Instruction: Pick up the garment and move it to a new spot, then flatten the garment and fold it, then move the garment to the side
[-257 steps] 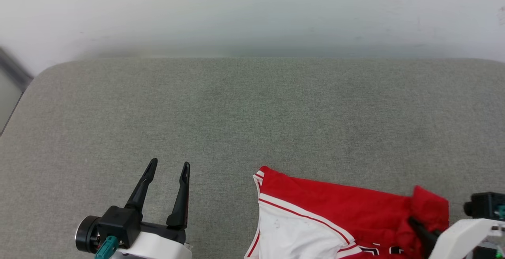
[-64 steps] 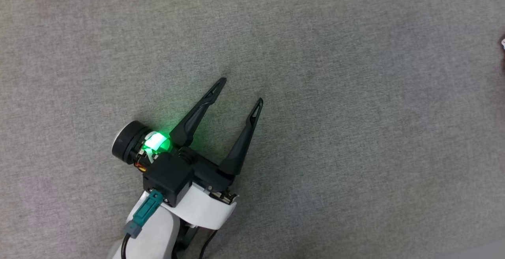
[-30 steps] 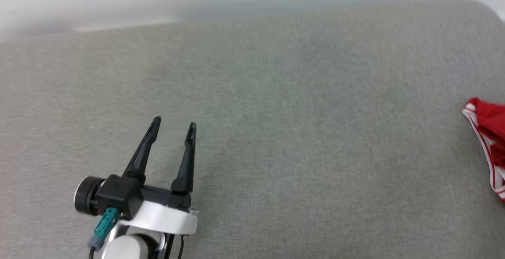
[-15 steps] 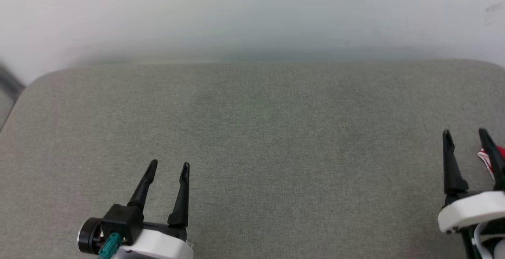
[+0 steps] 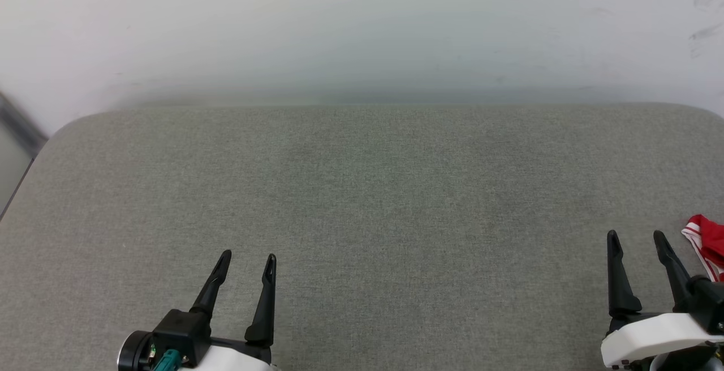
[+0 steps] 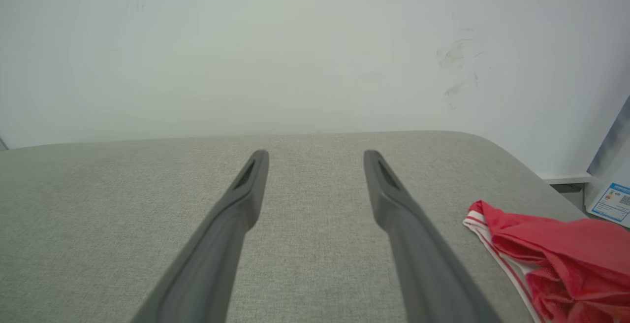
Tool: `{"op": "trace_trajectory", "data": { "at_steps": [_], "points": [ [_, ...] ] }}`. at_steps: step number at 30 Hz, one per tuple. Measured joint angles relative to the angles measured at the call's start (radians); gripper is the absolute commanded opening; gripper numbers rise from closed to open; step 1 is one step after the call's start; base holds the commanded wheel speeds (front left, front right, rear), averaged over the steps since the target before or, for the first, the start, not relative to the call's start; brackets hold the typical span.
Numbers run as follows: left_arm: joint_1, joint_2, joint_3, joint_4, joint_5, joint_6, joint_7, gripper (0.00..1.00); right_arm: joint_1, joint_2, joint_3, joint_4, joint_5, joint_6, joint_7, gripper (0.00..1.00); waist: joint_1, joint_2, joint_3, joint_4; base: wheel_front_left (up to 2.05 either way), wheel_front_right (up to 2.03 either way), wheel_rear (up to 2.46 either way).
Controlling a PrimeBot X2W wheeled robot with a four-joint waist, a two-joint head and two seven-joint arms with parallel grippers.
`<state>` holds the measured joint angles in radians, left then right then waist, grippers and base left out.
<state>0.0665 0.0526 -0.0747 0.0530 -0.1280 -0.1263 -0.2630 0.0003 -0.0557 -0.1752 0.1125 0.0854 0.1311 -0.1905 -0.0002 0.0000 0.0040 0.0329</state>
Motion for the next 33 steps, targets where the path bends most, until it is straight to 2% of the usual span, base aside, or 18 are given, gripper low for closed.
{"op": "trace_trajectory", "data": {
  "at_steps": [33],
  "points": [
    [0.01,-0.001,0.002,0.003,-0.01,-0.003,0.0,1.0,-0.012,0.003,0.031,0.025,0.021,0.0,-0.03,1.0,0.0002,0.0,-0.007,-0.007,0.0,0.0,0.0]
  ]
}}
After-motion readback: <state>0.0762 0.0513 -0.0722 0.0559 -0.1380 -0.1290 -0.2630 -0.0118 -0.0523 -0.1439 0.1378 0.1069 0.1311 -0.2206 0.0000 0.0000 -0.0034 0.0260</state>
